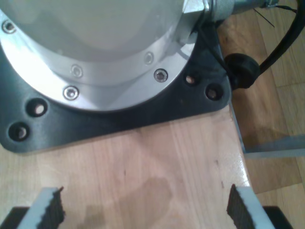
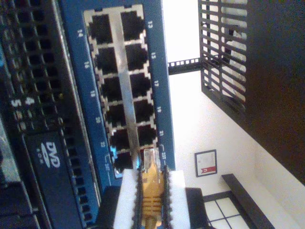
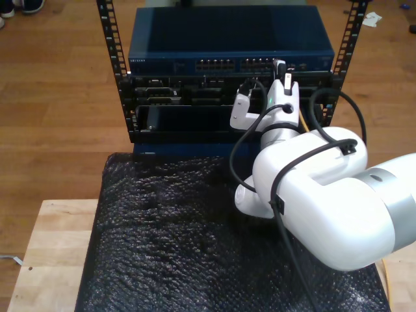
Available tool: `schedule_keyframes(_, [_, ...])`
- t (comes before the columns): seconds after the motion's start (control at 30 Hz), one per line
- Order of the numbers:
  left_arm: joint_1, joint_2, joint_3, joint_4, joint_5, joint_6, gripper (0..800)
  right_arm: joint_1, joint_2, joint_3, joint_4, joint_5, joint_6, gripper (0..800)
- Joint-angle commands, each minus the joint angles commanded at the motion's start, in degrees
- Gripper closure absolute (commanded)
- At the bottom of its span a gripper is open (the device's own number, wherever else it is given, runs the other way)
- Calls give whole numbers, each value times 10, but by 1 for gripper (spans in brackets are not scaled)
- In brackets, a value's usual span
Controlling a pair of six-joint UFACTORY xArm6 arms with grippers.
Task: Grab the cable and plug it in
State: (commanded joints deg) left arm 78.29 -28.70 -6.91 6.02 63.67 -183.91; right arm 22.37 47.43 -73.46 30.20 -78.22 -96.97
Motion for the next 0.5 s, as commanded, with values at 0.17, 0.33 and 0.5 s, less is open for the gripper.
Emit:
schedule_keyframes(0.17, [0, 0, 0, 0, 1, 0, 0, -1, 0, 2, -1, 0, 0, 800])
schedule_keyframes(0.33, [0, 0, 0, 0, 1, 0, 0, -1, -1, 4, -1, -1, 1, 800])
schedule_keyframes(0.5, [0, 0, 0, 0, 1, 0, 0, -1, -1, 4, -1, -1, 1, 800])
